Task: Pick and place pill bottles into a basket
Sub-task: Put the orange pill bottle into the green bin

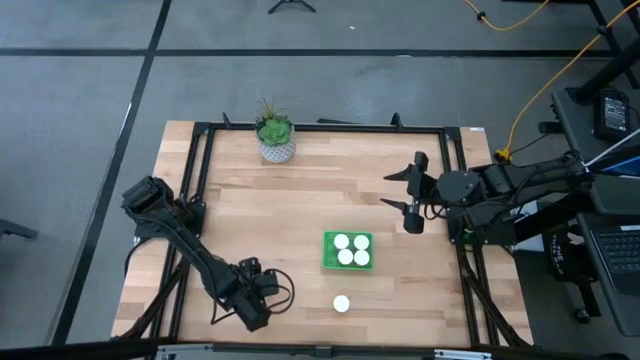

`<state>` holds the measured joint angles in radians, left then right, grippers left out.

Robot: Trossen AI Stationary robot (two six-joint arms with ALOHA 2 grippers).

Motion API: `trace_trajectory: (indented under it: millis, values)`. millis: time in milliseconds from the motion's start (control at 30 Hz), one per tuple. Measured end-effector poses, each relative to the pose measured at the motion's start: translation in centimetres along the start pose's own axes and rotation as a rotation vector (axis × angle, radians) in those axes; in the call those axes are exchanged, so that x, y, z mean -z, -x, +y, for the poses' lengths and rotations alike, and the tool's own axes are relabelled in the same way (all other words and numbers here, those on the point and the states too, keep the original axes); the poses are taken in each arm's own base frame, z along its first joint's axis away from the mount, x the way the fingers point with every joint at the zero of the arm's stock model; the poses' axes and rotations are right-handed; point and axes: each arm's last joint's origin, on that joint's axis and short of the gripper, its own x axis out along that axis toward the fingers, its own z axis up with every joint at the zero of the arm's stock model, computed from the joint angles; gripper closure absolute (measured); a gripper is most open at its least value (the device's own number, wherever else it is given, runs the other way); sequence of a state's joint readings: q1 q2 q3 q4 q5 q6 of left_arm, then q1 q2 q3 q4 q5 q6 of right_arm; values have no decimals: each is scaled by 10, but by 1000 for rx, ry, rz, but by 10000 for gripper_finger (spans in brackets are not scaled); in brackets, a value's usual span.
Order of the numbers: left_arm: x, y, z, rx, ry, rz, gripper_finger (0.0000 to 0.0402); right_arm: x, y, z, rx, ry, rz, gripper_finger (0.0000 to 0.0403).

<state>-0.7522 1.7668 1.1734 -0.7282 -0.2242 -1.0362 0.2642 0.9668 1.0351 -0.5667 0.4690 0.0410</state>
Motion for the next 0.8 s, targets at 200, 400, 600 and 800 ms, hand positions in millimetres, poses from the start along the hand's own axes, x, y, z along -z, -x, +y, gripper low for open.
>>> trace_trajectory:
  millis: [200,400,600,800]
  values:
    - [7,-2,9,-5,40,-12,1,0,0,1,-21,0,-1,136]
    - [1,-1,12,-9,22,-14,2,0,0,1,-26,-3,-2,136]
    - [0,-2,14,-9,-4,-10,24,0,0,1,-26,-1,-3,136]
    - [0,-2,14,-8,-4,-8,71,0,0,1,-26,28,-3,136]
